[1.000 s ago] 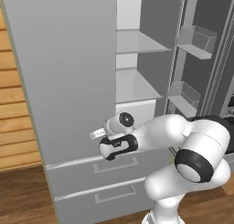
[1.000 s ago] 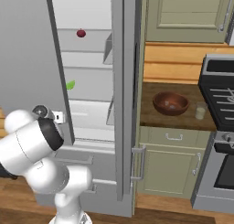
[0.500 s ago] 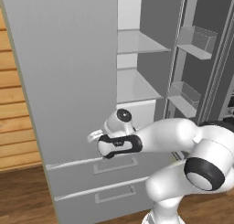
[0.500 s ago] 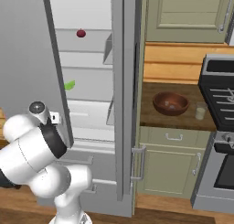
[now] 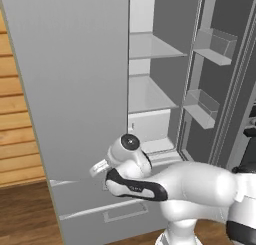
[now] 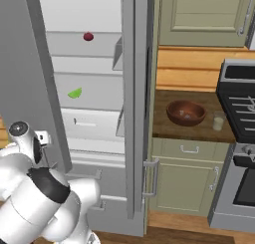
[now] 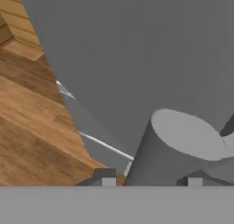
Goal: Grab a lemon wedge from the fridge and one ice cube from the ice bowl, and put them in the glass of lemonade.
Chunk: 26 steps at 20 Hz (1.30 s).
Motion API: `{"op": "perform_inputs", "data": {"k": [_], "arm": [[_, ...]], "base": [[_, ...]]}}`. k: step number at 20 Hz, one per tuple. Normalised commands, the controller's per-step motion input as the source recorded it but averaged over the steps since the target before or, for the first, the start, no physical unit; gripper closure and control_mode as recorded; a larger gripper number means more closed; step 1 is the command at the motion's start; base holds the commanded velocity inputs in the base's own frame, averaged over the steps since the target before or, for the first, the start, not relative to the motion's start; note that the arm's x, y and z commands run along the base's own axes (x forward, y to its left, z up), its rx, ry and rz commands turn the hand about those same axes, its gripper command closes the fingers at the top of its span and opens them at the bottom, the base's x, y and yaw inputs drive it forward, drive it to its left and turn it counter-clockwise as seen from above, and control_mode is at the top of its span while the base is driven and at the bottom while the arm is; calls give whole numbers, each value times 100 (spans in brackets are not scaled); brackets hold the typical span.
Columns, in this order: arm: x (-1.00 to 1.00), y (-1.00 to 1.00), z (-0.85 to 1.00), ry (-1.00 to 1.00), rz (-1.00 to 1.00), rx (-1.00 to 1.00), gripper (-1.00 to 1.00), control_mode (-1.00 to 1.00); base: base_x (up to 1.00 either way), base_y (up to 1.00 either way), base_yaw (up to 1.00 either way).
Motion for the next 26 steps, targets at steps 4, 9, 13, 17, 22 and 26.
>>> {"op": "perform_inputs", "data": {"k": [4,9,13,17,22,26], "arm": [[-100,100,23,-15,17,-9,100,-100],[-99,86,55,-10,12,-6,100,-100],[-100,51,46,-29,3,-1,-100,-100],[-89,5,79,-24,5,0,-100,-100],[-61,-8,91,-7,0,1,-100,-100],[-44,-25,100,0,0,6,-100,-100]], "base": [[0,0,0],[0,0,0],[0,0,0],[0,0,0],[0,0,0],[0,0,0]]}}
